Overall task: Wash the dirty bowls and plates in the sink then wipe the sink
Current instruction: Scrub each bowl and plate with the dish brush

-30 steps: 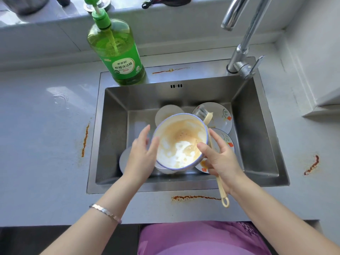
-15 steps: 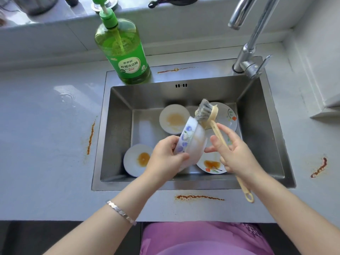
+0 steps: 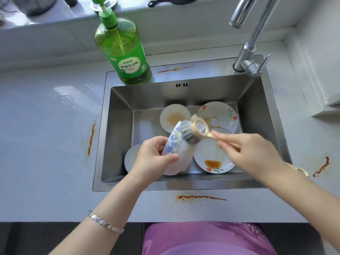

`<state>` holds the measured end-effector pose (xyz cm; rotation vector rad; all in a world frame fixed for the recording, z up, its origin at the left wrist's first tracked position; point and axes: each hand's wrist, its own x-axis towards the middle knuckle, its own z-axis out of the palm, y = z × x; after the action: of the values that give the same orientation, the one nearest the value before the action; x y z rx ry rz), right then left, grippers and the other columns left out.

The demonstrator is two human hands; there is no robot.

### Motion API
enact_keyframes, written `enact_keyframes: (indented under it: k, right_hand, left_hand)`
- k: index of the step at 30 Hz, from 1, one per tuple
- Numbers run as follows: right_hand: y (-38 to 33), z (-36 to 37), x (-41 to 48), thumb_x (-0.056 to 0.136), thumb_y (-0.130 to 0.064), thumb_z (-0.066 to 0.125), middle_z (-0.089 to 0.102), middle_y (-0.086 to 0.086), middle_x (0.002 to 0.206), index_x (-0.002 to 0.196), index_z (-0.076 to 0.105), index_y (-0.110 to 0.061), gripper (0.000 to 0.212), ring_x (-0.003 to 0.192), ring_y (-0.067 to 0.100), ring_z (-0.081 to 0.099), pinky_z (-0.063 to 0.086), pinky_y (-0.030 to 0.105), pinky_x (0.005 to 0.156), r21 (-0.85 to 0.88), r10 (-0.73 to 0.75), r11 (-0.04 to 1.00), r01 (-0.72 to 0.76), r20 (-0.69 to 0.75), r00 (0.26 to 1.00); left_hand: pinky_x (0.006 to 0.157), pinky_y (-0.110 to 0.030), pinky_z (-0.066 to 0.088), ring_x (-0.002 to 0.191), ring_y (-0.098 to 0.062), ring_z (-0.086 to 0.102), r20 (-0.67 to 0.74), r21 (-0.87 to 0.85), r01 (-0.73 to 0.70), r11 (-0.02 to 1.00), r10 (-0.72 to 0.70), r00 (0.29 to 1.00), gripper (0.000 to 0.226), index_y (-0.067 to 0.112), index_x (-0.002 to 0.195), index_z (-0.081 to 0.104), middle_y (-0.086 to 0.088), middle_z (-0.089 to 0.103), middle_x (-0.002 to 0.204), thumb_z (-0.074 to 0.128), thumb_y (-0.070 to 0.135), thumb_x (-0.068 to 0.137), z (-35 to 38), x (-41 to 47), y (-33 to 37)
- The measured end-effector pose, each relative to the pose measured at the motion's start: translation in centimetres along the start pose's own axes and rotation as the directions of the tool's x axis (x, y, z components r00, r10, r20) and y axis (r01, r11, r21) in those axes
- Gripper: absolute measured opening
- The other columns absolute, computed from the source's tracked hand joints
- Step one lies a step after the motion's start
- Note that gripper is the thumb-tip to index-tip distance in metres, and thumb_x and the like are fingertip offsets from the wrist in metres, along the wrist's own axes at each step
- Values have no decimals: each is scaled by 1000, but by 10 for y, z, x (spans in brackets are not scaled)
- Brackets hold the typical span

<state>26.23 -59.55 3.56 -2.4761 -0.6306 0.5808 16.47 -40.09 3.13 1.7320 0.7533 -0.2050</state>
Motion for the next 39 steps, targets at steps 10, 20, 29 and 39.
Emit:
enact_keyframes:
  k: [10, 20, 29, 39]
  right_hand:
    - [-7, 10, 9, 90, -26, 56, 64, -19, 64, 110, 64, -41, 26, 56, 2, 52, 39, 14, 53, 264, 57, 963, -54, -6, 998]
    - [-30, 17, 18, 92, -26, 52, 50, -11, 48, 120, 59, -40, 31, 49, 6, 44, 29, 23, 48, 195, -17, 980, 23, -33, 999]
    - [-37, 48, -6, 96, -29, 43, 54, 3, 74, 131, 44, -47, 39, 77, 28, 53, 35, 33, 61, 95, -100, 990, 107, -76, 992]
    - [-52, 49, -7, 85, -27, 45, 37, -5, 57, 119, 61, -38, 39, 49, 29, 51, 33, 31, 43, 24, -156, 986, 165, -225, 962]
  left_hand:
    - [65, -28, 57, 70, -13, 69, 14, -82, -41, 996, 42, 999, 26, 18, 82, 67, 3, 73, 74, 71, 12, 57, -19, -10, 7]
    - [57, -26, 55, 67, -18, 67, -150, -243, 54, 969, -92, 984, 16, 6, 88, 67, -6, 72, 74, 69, -5, 76, -22, -2, 16]
    - [78, -34, 57, 90, -21, 68, -323, -653, 59, 755, -348, 880, 6, 7, 88, 63, -11, 69, 99, 61, 3, 87, -23, 13, 28]
    - [73, -30, 59, 82, -21, 69, -316, -669, 63, 741, -360, 878, 3, 4, 88, 62, -15, 69, 95, 60, 1, 88, -22, 23, 40]
